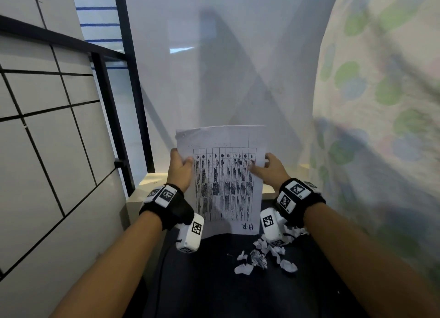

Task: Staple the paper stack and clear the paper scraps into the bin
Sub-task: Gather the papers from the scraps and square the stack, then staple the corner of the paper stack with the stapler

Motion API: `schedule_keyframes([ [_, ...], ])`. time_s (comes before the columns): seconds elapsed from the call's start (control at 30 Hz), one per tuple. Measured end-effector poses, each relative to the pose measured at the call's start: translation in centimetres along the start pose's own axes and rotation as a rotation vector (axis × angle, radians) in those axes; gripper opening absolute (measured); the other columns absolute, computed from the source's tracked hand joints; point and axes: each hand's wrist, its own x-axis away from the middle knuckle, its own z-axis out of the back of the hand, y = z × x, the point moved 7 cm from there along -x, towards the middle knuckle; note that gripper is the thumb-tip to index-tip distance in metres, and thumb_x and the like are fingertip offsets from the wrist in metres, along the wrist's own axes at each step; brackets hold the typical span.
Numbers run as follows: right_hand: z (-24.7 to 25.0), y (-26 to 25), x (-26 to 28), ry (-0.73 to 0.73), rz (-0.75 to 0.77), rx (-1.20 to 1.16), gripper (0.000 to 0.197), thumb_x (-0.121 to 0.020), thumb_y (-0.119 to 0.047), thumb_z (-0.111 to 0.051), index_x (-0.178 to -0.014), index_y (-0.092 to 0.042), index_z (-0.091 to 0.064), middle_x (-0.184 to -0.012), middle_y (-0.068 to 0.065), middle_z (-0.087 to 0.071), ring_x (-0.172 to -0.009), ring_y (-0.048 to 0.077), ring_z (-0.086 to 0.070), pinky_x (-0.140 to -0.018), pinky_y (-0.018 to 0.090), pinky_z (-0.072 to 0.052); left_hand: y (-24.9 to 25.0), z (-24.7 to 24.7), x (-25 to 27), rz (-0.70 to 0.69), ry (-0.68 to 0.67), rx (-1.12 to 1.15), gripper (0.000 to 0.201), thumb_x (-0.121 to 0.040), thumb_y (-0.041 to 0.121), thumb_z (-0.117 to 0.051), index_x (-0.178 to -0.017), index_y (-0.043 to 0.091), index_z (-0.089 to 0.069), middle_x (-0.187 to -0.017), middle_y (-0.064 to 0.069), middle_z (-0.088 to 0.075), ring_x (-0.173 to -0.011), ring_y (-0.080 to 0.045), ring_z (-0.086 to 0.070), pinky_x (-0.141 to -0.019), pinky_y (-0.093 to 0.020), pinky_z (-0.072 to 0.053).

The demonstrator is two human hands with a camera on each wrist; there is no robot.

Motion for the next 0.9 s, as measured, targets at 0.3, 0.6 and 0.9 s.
schedule_keyframes([
  [0.3,10.3,6.7,5.5,-0.028,-0.259,0.59,0.046,-0.082,-0.015,-0.069,-0.122,-0.005,-0.05,-0.104,0.011,-0.056,-0.084,0.02,-0.051,-0.069,0.025,-0.041,-0.4,0.1,-0.5,0.0,0.012,-0.038,0.034,-0.097,0.009,-0.043,-0.128,-0.002,-0.038,-0.123,-0.017,-0.054,-0.113,-0.026,-0.053,-0.092,-0.03,-0.039],
  [0.6,13.1,16.0,10.6,-0.28,-0.516,1.093,0.073,-0.076,-0.026,-0.074,-0.136,-0.011,-0.036,-0.137,0.014,-0.048,-0.123,0.031,-0.051,-0.101,0.037,-0.046,-0.6,0.0,-0.7,-0.024,0.013,-0.017,0.017,-0.096,0.01,-0.043,-0.108,0.019,-0.034,-0.11,-0.009,-0.049,-0.104,-0.023,-0.05,-0.093,-0.034,-0.04],
  [0.9,13.4,17.7,9.7,-0.24,-0.575,1.068,0.044,-0.077,-0.03,-0.068,-0.112,-0.007,-0.056,-0.108,0.014,-0.06,-0.099,0.028,-0.062,-0.074,0.03,-0.048,-0.2,0.1,-0.3,-0.006,0.012,-0.024,0.032,-0.096,0.008,-0.043,-0.127,0.004,-0.039,-0.123,-0.018,-0.053,-0.122,-0.031,-0.05,-0.094,-0.029,-0.038],
])
